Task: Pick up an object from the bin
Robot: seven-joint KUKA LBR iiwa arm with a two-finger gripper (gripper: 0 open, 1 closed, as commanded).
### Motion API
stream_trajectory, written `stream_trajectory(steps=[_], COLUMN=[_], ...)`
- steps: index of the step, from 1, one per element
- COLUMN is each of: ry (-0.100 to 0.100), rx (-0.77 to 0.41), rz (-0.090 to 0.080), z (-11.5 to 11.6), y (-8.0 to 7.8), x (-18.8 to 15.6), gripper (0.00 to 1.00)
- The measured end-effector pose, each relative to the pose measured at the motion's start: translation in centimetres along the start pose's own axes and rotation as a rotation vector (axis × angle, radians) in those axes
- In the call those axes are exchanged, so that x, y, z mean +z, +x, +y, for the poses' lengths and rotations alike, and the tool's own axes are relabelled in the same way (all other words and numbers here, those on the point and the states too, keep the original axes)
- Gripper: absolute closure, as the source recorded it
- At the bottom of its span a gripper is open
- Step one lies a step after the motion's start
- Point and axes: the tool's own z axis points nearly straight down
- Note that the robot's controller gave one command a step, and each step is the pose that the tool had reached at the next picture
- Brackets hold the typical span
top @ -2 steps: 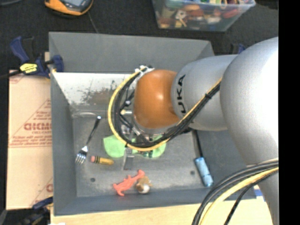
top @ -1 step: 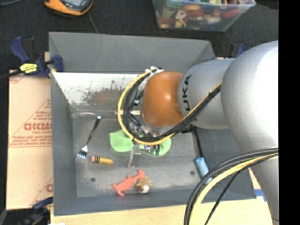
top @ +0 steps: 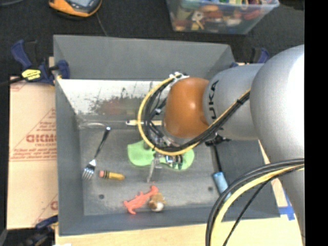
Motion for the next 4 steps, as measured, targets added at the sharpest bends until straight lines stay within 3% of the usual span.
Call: stream_trajectory(steps=[1,2,4], ry=[-0.004,-0.003,-0.003], rx=[-0.016,-0.001,0.002], rz=[-0.005,-0.006,-0.003], z=[1.6,0.4,0.4], y=[0.1,-0.2,-0.1], x=[-0.1,-0.2,-1.1], gripper=[0.00,1.00,1.00])
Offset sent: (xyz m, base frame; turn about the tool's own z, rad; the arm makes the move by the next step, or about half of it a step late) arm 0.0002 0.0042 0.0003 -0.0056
